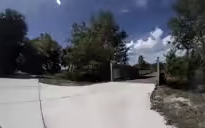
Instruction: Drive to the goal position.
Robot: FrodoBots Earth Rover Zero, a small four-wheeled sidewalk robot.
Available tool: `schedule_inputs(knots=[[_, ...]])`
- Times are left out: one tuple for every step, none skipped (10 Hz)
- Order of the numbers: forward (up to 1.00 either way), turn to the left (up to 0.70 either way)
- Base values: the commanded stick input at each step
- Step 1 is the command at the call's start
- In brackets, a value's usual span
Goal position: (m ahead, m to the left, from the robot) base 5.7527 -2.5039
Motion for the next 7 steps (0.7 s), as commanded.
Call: schedule_inputs(knots=[[0.84, -0.33], [0.84, -0.33], [0.84, -0.33], [0.84, -0.33], [0.84, -0.33], [0.84, -0.33], [0.84, -0.33]])
